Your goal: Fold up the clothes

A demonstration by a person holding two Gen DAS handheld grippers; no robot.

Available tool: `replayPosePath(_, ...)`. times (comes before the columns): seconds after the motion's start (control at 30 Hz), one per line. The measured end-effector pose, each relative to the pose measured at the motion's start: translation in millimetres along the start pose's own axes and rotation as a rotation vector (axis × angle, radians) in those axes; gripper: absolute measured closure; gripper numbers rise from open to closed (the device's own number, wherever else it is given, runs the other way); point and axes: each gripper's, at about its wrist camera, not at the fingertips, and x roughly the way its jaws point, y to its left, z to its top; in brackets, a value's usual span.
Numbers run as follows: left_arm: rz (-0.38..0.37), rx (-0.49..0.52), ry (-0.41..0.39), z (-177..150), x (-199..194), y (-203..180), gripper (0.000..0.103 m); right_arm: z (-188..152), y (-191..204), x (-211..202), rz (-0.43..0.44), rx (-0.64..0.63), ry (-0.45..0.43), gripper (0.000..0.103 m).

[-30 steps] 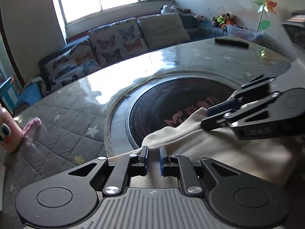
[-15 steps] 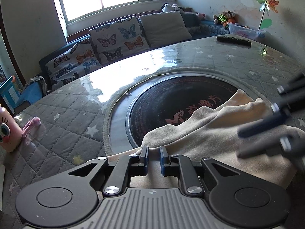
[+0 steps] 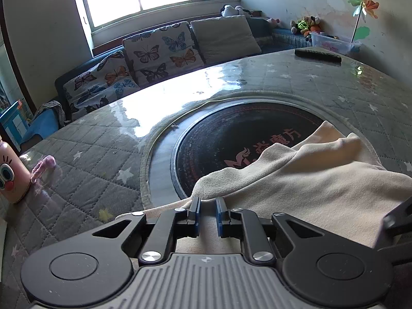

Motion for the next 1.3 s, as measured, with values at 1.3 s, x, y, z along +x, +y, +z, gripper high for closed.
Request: replayPosePath(1.3,0.008,-0.071,-0.083,-46,-69,3,0.088,-46,-120,-53,-0.183,0.412,-0.054,0.086)
